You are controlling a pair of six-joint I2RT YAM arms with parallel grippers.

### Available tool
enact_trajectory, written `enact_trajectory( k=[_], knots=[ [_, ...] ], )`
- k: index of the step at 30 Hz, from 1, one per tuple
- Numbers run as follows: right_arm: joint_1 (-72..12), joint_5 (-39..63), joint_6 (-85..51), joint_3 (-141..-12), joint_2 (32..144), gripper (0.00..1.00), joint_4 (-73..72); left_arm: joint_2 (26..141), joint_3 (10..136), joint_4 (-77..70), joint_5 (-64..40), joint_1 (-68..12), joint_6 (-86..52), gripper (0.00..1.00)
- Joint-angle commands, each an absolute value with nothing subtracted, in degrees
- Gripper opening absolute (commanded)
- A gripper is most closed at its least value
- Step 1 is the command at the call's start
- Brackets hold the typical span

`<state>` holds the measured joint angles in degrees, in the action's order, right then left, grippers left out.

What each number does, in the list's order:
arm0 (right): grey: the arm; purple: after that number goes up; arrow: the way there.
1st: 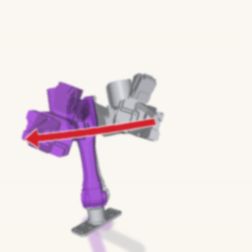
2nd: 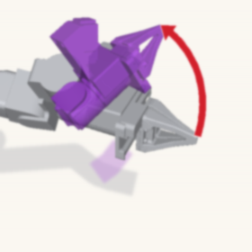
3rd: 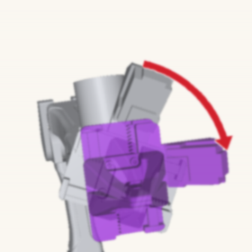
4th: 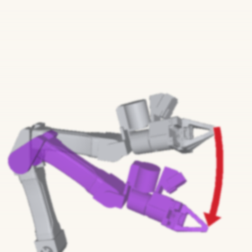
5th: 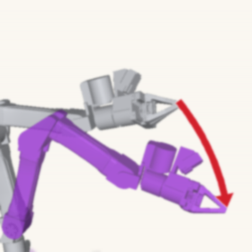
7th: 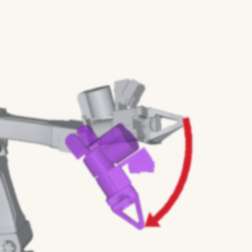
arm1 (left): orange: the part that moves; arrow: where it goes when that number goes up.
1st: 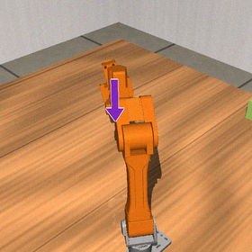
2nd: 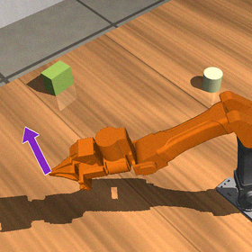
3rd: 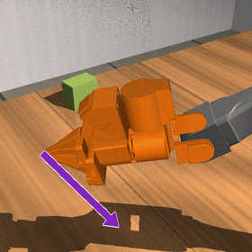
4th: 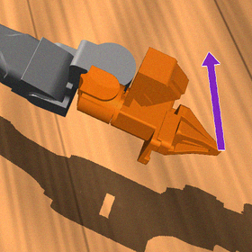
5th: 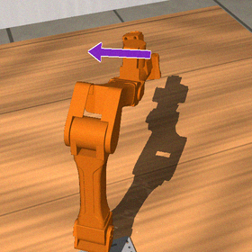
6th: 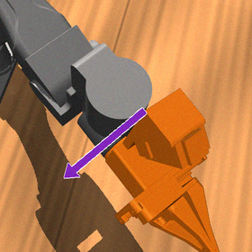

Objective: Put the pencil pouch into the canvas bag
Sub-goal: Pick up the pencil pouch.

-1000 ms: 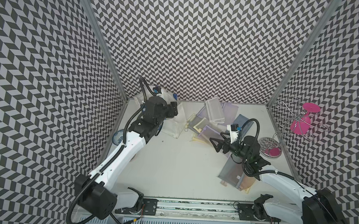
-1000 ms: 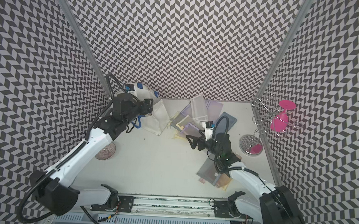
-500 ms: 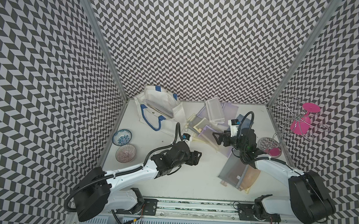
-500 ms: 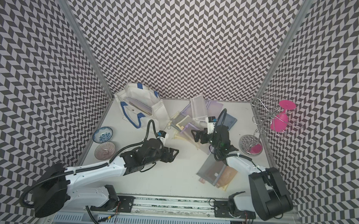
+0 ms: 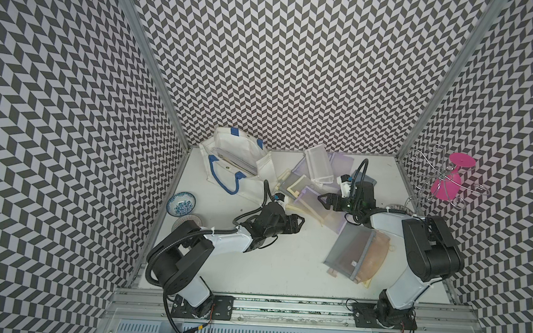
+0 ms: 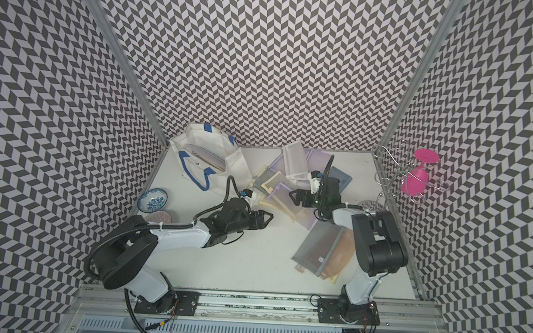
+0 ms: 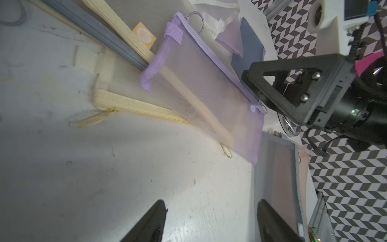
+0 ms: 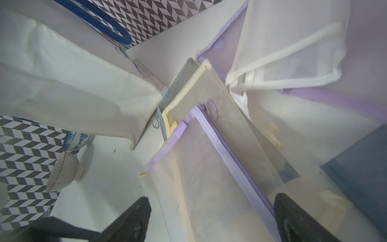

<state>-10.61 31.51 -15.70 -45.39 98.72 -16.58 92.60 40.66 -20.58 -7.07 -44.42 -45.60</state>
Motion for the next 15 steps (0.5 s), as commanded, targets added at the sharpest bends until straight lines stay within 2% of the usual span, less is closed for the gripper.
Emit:
enact_trajectory(
  k=[1,15],
  knots=[
    [-10.5,35.3,-17.0,-42.8,99.3,0.90,-22.4,96.0,44.0,-24.0,-6.4,-43.8,-47.6,0.68],
    [-15.0,37.8,-18.1,-34.9,95.7,0.80,-26.9,106.7,47.0,-31.1,-7.9,-42.0,-51.1,0.60]
  ],
)
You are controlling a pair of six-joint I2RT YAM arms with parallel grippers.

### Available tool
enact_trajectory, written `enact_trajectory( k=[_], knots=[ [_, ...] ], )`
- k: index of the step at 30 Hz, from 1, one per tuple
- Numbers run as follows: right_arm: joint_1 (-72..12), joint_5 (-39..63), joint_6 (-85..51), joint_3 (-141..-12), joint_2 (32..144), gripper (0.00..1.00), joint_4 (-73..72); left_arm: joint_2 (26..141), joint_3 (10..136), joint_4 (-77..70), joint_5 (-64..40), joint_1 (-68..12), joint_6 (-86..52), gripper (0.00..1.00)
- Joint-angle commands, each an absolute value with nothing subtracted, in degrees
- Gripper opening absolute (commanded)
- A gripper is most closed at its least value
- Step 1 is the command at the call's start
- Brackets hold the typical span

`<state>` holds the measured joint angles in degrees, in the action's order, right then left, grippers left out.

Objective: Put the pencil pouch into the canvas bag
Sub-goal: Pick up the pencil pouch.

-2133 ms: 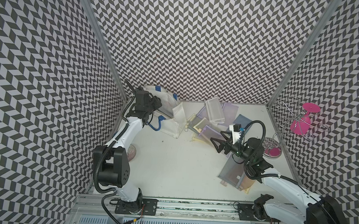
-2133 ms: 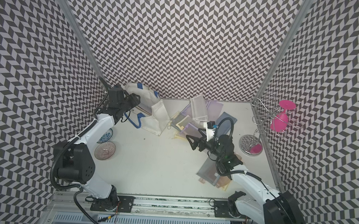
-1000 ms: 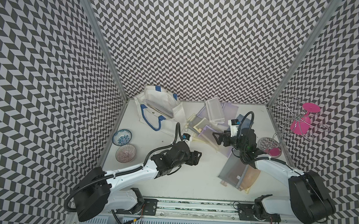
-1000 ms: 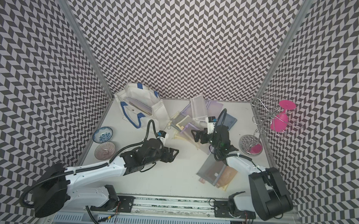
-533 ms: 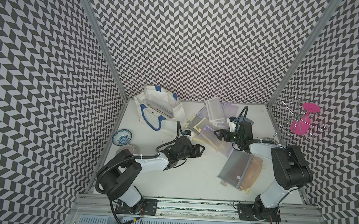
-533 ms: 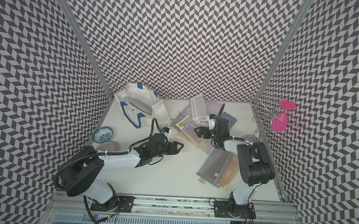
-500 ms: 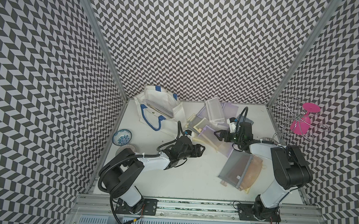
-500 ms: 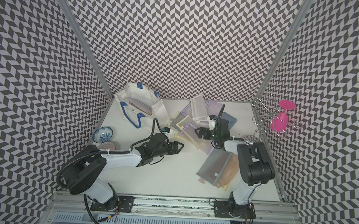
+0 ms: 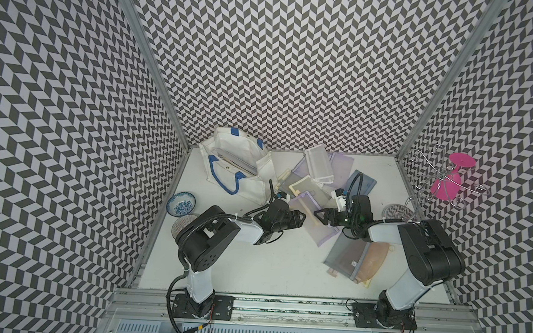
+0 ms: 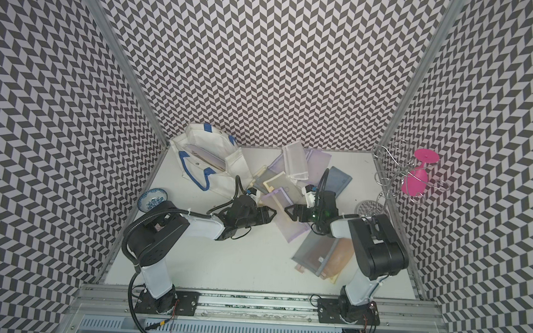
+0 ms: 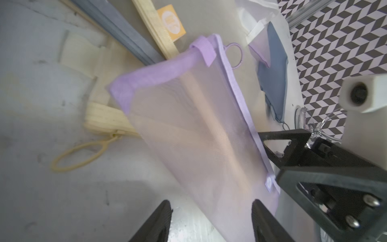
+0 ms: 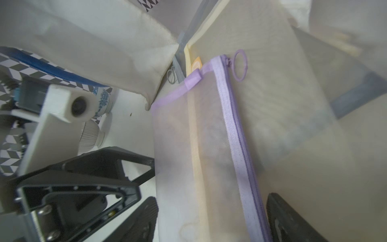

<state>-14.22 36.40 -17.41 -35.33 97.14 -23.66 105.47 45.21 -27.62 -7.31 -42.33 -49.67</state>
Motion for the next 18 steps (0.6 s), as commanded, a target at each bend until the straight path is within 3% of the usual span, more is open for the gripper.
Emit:
enact_trajectory(
  k=[1,5,12,16,18],
  knots=[
    [-15.2,37.7,-18.1,-34.9,95.6,0.76,-26.8,107.1,47.3,-31.7,-8.5,-42.0,-51.2,0.56],
    [-16.2,37.7,-18.0,-35.1,96.0,0.65,-26.9,107.3,48.0,-33.1,-9.3,-42.7,-50.6,0.35],
    [-17.0,38.1,-17.8,-35.7,96.5,0.60,-26.9,106.5,47.8,-33.8,-9.9,-43.3,-49.4,0.01],
    [-17.1,38.2,-17.8,-35.2,94.9,0.60,-27.4,104.1,46.1,-33.0,-10.8,-43.5,-48.3,0.00],
    [-17.1,38.2,-18.2,-34.4,93.0,0.65,-28.5,100.8,44.8,-31.1,-10.1,-43.8,-46.9,0.00]
  ],
)
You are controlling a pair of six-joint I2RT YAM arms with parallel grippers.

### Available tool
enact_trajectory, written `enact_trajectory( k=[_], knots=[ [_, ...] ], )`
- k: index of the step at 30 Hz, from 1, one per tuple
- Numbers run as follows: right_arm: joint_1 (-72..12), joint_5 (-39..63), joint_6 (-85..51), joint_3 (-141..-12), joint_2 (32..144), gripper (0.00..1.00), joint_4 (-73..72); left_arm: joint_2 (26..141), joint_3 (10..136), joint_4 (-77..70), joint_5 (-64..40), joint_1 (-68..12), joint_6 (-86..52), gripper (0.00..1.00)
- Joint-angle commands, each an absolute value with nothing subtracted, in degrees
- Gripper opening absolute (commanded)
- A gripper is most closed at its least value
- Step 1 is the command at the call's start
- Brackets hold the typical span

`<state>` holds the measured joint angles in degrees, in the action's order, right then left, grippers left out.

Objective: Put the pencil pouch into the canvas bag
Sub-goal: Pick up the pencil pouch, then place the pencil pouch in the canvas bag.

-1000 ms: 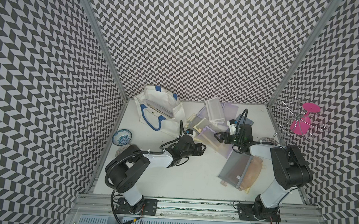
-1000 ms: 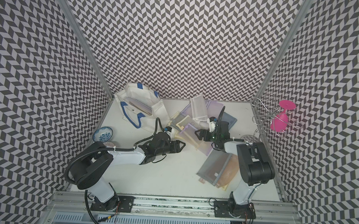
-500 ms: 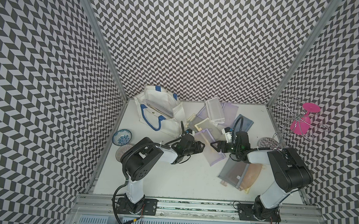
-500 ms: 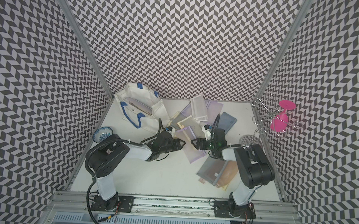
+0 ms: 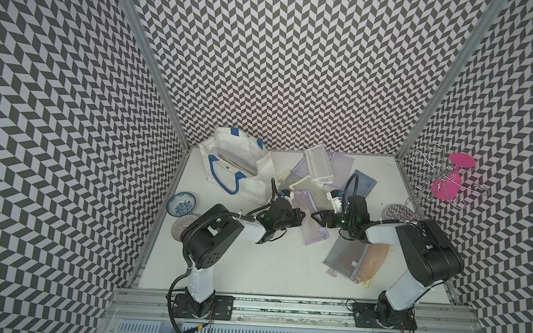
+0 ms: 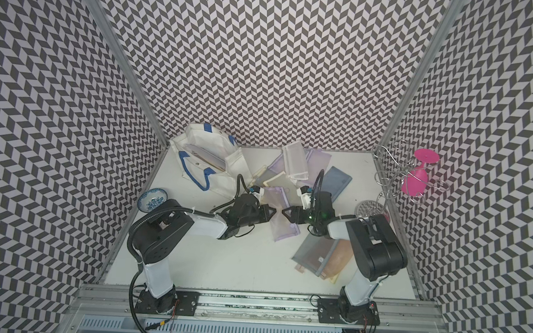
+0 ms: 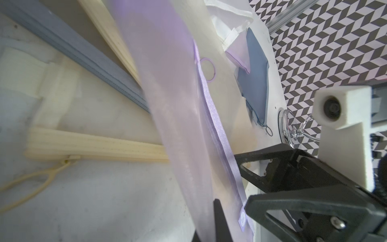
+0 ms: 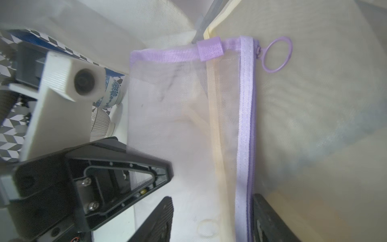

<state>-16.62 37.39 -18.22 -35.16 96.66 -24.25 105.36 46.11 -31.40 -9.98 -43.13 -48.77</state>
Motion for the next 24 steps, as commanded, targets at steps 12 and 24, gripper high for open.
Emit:
enact_trajectory(
  k=[12,24],
  knots=[
    [-17.1,31.0,-18.4,-25.1,71.5,0.90,-36.8,67.6,40.4,-3.2,-1.5,-46.9,-38.7,0.00],
    [-17.7,30.0,-19.2,-20.9,65.0,0.92,-42.4,60.4,64.3,13.1,-15.3,-24.1,-32.7,0.00]
  ],
)
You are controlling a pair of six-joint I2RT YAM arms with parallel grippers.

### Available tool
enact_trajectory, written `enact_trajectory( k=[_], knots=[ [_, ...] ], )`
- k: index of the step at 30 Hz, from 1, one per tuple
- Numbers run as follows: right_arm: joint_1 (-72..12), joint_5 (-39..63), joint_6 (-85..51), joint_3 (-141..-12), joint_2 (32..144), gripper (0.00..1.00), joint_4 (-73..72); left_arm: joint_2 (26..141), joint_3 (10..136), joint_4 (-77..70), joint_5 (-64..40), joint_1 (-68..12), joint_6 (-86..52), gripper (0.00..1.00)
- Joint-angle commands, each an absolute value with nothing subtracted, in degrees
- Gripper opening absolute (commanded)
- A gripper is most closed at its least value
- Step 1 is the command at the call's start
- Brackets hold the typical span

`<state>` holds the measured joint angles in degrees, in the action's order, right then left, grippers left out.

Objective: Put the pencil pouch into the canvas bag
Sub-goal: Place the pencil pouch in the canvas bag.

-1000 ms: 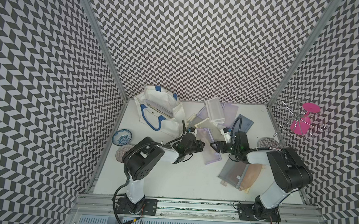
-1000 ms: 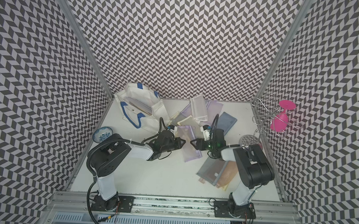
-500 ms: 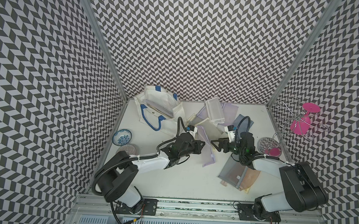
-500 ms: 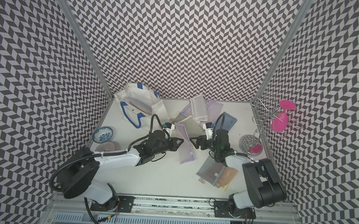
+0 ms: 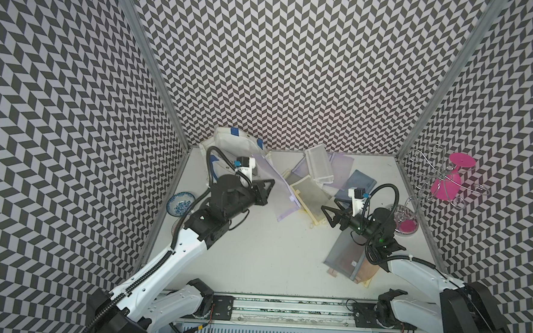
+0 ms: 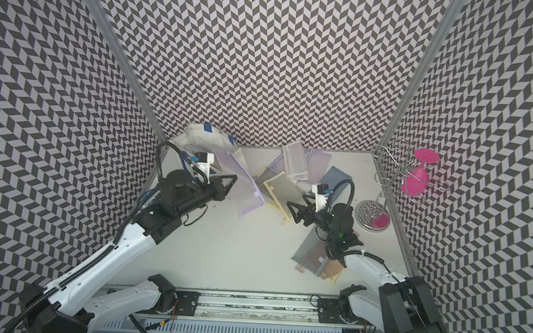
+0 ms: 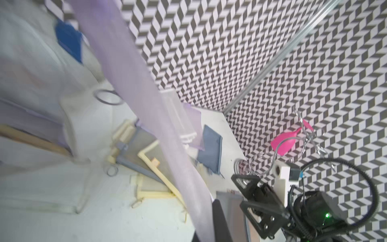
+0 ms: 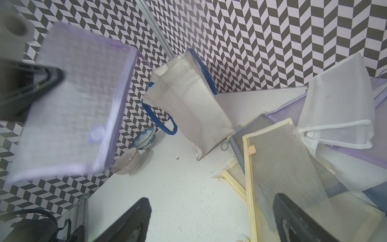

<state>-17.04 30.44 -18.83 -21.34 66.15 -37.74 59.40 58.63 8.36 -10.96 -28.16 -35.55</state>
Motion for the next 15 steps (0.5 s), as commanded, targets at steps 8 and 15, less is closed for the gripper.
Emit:
enact_trajectory(
  k=[8,15],
  knots=[
    [-18.5,28.5,-18.4,-21.0,64.4,0.92,-41.7,71.4,72.1,9.7,-22.7,-4.7,-38.1,0.00],
    [-18.8,29.3,-18.7,-21.0,64.3,0.92,-42.4,81.4,77.0,6.1,-20.8,0.1,-35.2,0.00]
  ],
)
